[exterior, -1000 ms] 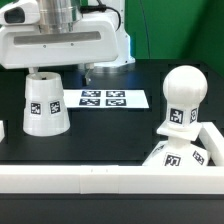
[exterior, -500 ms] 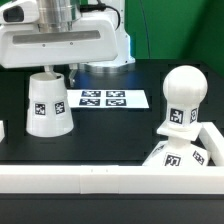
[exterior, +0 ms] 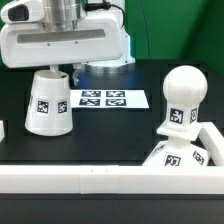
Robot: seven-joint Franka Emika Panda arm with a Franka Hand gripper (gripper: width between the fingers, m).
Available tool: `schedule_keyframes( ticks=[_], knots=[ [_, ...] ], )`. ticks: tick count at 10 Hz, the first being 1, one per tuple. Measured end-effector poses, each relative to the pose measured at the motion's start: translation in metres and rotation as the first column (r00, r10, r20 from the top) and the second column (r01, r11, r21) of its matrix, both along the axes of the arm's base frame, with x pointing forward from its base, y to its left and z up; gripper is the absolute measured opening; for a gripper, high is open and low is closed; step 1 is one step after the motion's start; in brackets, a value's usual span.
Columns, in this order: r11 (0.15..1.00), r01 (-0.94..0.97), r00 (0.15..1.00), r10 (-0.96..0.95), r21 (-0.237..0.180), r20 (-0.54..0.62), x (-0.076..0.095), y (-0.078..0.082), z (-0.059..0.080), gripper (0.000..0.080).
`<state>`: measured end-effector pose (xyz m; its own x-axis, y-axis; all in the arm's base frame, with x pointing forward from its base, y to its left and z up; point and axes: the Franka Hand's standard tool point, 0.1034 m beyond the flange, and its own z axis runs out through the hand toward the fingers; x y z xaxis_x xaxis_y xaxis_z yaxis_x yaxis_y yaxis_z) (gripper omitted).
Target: Assemble lamp
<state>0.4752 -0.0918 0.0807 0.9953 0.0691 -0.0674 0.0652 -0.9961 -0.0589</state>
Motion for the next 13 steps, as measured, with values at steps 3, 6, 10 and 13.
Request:
schedule_keyframes(
  ticks=[3, 6, 10, 13],
  knots=[
    [0.995, 0.091, 0.996, -0.09, 0.045, -0.024, 0.032, 0.062, 0.023, 0.0044],
    [0.972, 0.209, 0.978, -0.204, 0.11, -0.055, 0.094, 0.098, 0.092, 0.0044],
    [0.987, 0.149, 0.98, -0.139, 0.062, -0.141, 0.112, 0.11, 0.104, 0.0044],
    [0.987, 0.149, 0.98, -0.14, 0.061, -0.141, 0.112, 0.11, 0.103, 0.0044]
  ],
)
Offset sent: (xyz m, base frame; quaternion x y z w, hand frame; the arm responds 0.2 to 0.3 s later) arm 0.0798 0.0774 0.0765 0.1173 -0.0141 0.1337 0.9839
